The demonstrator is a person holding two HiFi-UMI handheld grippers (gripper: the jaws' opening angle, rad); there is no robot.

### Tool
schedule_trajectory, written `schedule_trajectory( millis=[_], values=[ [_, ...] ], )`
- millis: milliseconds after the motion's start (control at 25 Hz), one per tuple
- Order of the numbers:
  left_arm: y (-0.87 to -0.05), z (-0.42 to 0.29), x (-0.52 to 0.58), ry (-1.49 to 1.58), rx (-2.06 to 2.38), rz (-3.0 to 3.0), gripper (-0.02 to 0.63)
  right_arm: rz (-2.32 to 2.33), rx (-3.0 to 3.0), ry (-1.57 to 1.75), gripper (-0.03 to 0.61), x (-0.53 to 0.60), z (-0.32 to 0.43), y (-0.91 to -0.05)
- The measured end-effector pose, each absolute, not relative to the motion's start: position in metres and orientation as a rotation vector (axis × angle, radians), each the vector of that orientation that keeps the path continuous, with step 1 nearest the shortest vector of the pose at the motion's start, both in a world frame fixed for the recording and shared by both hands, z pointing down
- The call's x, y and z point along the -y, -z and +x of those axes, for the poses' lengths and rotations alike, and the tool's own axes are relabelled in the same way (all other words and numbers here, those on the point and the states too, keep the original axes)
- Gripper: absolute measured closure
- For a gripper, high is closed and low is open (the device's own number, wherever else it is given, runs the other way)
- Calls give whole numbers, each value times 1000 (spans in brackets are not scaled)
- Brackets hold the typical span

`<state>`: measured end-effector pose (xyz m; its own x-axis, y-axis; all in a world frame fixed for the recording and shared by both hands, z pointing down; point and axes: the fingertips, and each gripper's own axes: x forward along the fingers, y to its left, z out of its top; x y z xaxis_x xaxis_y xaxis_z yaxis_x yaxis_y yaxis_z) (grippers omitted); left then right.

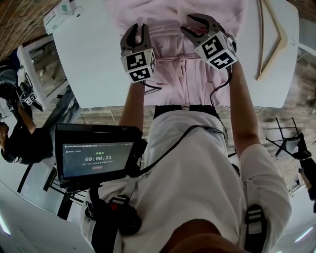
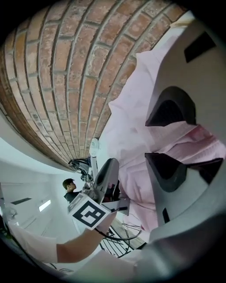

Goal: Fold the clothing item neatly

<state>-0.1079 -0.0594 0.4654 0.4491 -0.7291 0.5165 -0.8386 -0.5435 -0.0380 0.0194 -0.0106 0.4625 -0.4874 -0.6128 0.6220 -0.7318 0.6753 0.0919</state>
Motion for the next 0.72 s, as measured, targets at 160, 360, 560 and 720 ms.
schedule_trajectory(
  millis=[160,360,560,720],
  values=[
    [-472,-106,59,-728,1353,2460,523,1135,2258,-290,555,15,35,-456],
    [-473,-112,61,-721,1367,2441,523,1314,2340,-499,557,27,71,-441],
    [-480,-125,67,-713,1376,2390,523,1437,2385,-901,557,51,115,-445],
    [-484,-133,74,-729,1380,2377,523,1427,2285,-984,557,66,143,-476]
  ],
)
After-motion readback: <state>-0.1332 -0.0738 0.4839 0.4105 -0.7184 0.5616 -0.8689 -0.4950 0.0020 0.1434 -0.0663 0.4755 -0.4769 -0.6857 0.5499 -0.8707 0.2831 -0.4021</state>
